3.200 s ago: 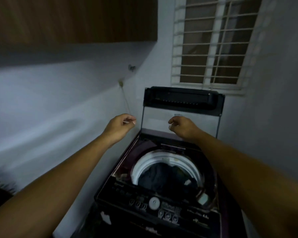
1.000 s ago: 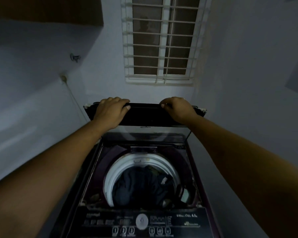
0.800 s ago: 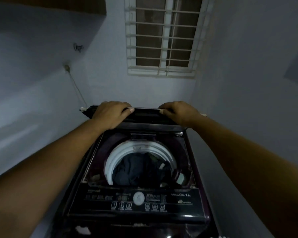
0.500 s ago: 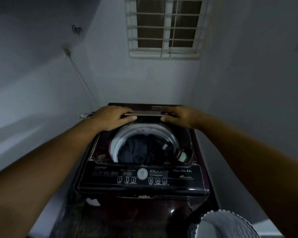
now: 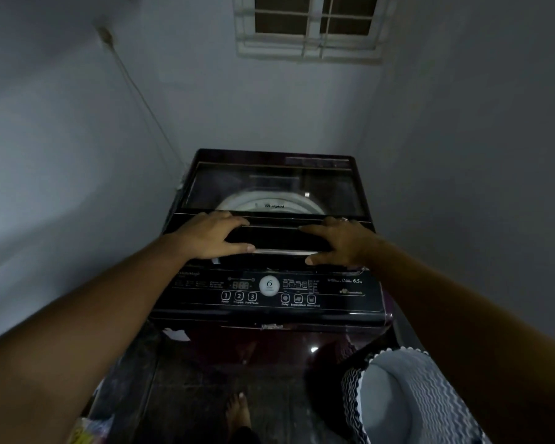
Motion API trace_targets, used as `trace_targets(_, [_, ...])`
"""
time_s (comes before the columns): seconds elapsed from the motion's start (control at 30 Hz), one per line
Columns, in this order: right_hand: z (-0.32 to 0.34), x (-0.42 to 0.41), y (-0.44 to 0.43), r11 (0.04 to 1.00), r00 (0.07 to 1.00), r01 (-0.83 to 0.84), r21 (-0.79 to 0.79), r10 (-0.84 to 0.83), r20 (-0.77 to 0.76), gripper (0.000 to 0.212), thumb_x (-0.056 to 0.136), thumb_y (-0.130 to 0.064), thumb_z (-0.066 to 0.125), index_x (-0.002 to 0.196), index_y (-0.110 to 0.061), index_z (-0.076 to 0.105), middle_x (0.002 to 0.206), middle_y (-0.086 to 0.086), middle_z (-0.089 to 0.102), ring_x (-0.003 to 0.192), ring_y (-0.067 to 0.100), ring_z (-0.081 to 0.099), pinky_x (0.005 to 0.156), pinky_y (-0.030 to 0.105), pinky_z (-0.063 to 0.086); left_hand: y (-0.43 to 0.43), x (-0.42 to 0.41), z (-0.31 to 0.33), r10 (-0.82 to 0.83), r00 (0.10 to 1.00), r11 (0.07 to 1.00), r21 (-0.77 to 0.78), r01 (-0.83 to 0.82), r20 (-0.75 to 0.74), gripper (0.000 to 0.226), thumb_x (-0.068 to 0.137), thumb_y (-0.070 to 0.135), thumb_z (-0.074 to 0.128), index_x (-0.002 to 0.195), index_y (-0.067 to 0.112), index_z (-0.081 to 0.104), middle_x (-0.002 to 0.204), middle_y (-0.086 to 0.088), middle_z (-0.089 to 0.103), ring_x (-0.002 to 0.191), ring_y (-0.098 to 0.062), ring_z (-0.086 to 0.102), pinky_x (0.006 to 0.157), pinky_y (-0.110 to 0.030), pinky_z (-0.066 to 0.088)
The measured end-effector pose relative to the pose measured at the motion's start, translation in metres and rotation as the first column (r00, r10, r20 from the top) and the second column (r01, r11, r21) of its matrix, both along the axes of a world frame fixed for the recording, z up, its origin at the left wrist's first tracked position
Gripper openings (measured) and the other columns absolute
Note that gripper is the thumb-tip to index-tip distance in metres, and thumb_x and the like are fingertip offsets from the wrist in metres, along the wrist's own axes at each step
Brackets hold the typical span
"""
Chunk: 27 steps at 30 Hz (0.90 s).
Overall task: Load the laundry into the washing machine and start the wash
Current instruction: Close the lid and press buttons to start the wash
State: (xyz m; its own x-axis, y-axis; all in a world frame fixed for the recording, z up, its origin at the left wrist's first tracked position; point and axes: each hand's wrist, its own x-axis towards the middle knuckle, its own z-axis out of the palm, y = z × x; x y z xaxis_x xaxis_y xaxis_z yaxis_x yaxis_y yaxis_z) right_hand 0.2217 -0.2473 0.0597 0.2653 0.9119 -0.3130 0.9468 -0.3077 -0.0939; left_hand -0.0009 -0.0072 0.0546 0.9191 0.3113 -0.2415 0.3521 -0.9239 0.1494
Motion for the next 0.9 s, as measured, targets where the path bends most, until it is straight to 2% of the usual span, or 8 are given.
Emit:
trace_targets(0.13, [-0.018, -0.001, -0.002, 1.000, 1.000, -0.002, -0.019, 0.003, 0.008, 0.083, 0.089, -0.070, 0.056, 0.159, -0.042, 0.020, 0.147, 0.015, 0.045, 0.137, 0.034, 0.045, 0.115, 0.054, 0.033, 0.002, -0.003, -0.026, -0.033, 0.999, 0.998, 0.046, 0.032, 0.018, 0.077, 0.087, 0.077, 0.034, 0.151, 0.033, 0.036, 0.143, -0.001, 0.049, 0.132, -0.022, 0.047, 0.109, -0.048, 0.038])
trace_targets(0.33, [-0.044, -0.008, -0.006, 1.000, 0.998, 0.011, -0.016, -0.010, 0.066, 0.074, 0.097, -0.064, 0.044, 0.160, -0.042, 0.011, 0.153, 0.011, 0.038, 0.141, 0.032, 0.040, 0.115, 0.055, 0.029, 0.000, -0.009, -0.062, -0.075, 0.990, 0.990, 0.130, 0.059, 0.121, 0.058, 0.100, 0.051, 0.043, 0.153, 0.028, 0.035, 0.138, -0.003, 0.051, 0.127, -0.024, 0.049, 0.104, -0.045, 0.038])
trace_targets(0.43, [-0.051, -0.011, -0.010, 0.999, 0.997, 0.032, 0.010, -0.032, 0.067, 0.073, 0.098, -0.064, 0.041, 0.160, -0.043, 0.008, 0.157, 0.011, 0.034, 0.144, 0.033, 0.037, 0.117, 0.058, 0.027, -0.004, -0.016, -0.074, -0.059, 0.983, 0.989, 0.142, 0.035, 0.171, 0.063, 0.098, 0.056, 0.025, 0.154, 0.029, 0.032, 0.139, -0.004, 0.049, 0.127, -0.025, 0.046, 0.105, -0.044, 0.036])
trace_targets(0.53, [-0.055, -0.019, -0.011, 0.994, 0.992, 0.109, 0.031, -0.111, 0.056, 0.070, 0.098, -0.064, 0.040, 0.159, -0.046, 0.010, 0.165, 0.011, 0.024, 0.150, 0.037, 0.026, 0.120, 0.061, 0.022, -0.013, -0.021, -0.080, 0.027, 0.983, 0.987, 0.150, -0.055, 0.180, 0.067, 0.095, 0.059, 0.012, 0.156, 0.033, 0.027, 0.150, -0.010, 0.040, 0.137, -0.031, 0.037, 0.111, -0.049, 0.032])
trace_targets(0.63, [-0.062, -0.037, -0.016, 0.971, 0.969, 0.232, 0.065, -0.236, 0.070, 0.065, 0.101, -0.062, 0.036, 0.159, -0.046, 0.010, 0.169, 0.011, 0.014, 0.154, 0.041, 0.015, 0.121, 0.063, 0.017, -0.027, -0.028, -0.082, 0.116, 0.979, 0.983, 0.118, -0.137, 0.170, 0.068, 0.096, 0.059, 0.010, 0.158, 0.033, 0.022, 0.162, -0.011, 0.025, 0.149, -0.036, 0.020, 0.118, -0.054, 0.021])
trace_targets(0.7, [-0.068, -0.054, -0.024, 0.952, 0.952, 0.288, 0.108, -0.297, 0.080, 0.064, 0.103, -0.058, 0.032, 0.160, -0.042, 0.007, 0.170, 0.011, 0.008, 0.155, 0.041, 0.009, 0.122, 0.064, 0.014, -0.038, -0.041, -0.085, 0.110, 0.980, 0.981, 0.142, -0.135, 0.168, 0.071, 0.096, 0.061, 0.009, 0.159, 0.028, 0.015, 0.166, -0.010, 0.015, 0.153, -0.034, 0.009, 0.121, -0.055, 0.014])
trace_targets(0.8, [-0.073, -0.073, -0.039, 0.940, 0.945, 0.305, 0.155, -0.318, 0.071, 0.067, 0.103, -0.061, 0.023, 0.162, -0.036, 0.002, 0.171, 0.010, 0.002, 0.156, 0.038, 0.002, 0.123, 0.062, 0.010, -0.054, -0.066, -0.089, 0.107, 0.981, 0.976, 0.170, -0.134, 0.161, 0.079, 0.095, 0.067, 0.010, 0.160, 0.022, 0.008, 0.168, -0.008, 0.003, 0.155, -0.030, 0.000, 0.123, -0.054, 0.008])
trace_targets(0.9, [-0.078, -0.083, -0.060, 0.945, 0.951, 0.281, 0.169, -0.297, 0.083, 0.072, 0.101, -0.066, 0.016, 0.162, -0.032, -0.002, 0.171, 0.009, -0.004, 0.157, 0.035, -0.005, 0.125, 0.059, 0.008, -0.070, -0.085, -0.093, 0.128, 0.979, 0.970, 0.184, -0.157, 0.160, 0.086, 0.093, 0.073, 0.014, 0.160, 0.020, 0.006, 0.168, -0.007, -0.001, 0.155, -0.028, -0.003, 0.123, -0.053, 0.010])
